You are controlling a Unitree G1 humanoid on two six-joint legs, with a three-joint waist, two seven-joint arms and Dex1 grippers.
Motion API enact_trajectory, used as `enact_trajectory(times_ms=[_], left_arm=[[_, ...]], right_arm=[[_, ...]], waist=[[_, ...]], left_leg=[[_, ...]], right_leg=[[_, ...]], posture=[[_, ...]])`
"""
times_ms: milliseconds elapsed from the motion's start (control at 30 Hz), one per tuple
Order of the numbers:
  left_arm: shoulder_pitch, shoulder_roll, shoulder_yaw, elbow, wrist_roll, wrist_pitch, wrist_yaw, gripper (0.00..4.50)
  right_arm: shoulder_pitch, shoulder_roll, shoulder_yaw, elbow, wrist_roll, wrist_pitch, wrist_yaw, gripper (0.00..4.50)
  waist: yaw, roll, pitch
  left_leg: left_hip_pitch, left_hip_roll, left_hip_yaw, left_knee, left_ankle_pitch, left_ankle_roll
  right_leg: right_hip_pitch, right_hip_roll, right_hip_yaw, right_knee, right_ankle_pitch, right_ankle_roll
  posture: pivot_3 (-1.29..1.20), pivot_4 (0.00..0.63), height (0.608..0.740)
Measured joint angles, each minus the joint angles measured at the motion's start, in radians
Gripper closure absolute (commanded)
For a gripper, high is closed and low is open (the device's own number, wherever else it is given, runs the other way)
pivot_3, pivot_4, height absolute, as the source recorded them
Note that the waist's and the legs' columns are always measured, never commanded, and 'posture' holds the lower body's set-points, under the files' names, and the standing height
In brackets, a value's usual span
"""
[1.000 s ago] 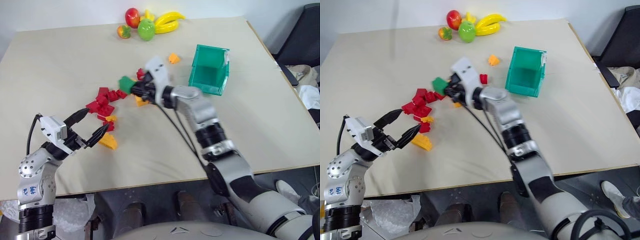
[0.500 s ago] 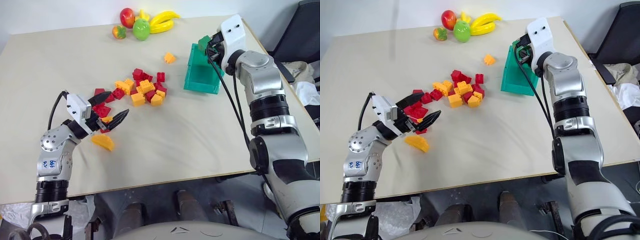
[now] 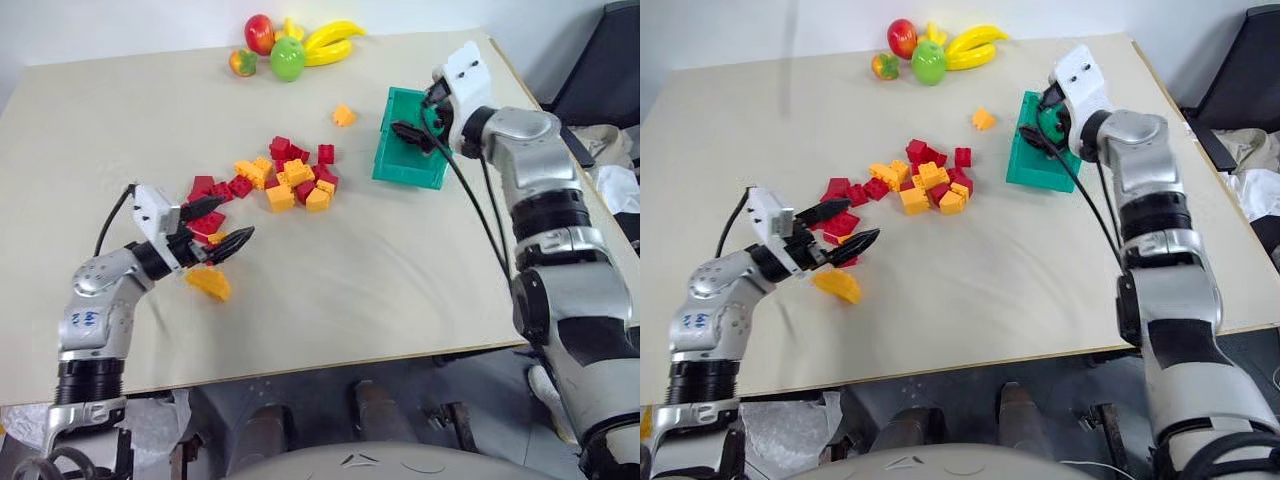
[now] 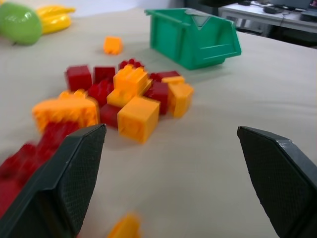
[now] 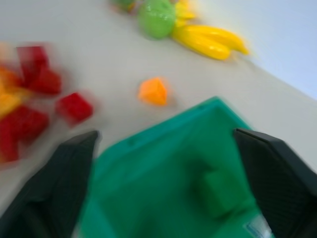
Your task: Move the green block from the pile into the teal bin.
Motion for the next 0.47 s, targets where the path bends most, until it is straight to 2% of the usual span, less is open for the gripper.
enact_trajectory(times_ms=[133,233,367,467], left_arm=[[0.079,0.058,0.050,-0.028,-0.032,0.011,-0.082,0.00],[0.157,0.119,0.100,-0.021,-0.033,-0.012,-0.154,0.00],[0.241,0.166,0.175,-0.017,-0.051,-0.016,-0.222,0.00],[0.283,0.178,0.224,-0.011,-0.071,-0.019,-0.253,0.00]], right_arm=[[0.208,-0.113,0.038,-0.225,0.096,0.033,0.313,0.03],[0.316,-0.215,0.047,-0.282,0.142,-0.050,0.516,0.03],[0.345,-0.250,0.047,-0.195,0.139,-0.256,0.611,0.03],[0.342,-0.252,0.047,-0.114,0.135,-0.333,0.626,0.03]], waist=[[0.009,0.001,0.001],[0.017,0.001,0.001],[0.021,0.001,0.001],[0.027,0.001,0.001]], left_leg=[[0.000,-0.001,0.000,0.000,0.000,0.000],[0.001,-0.001,0.002,0.000,0.000,0.001],[0.003,-0.001,0.005,0.001,-0.001,0.001],[0.003,-0.001,0.005,0.001,-0.001,0.001]], right_leg=[[0.000,0.000,0.000,-0.001,0.001,0.001],[0.001,0.000,0.001,-0.003,0.001,0.002],[0.001,0.000,0.003,-0.005,0.001,0.002],[0.001,0.000,0.003,-0.004,0.001,0.002]], posture=[[0.00,0.150,0.740],[0.00,0.150,0.740],[0.00,0.150,0.740],[0.00,0.150,0.740]])
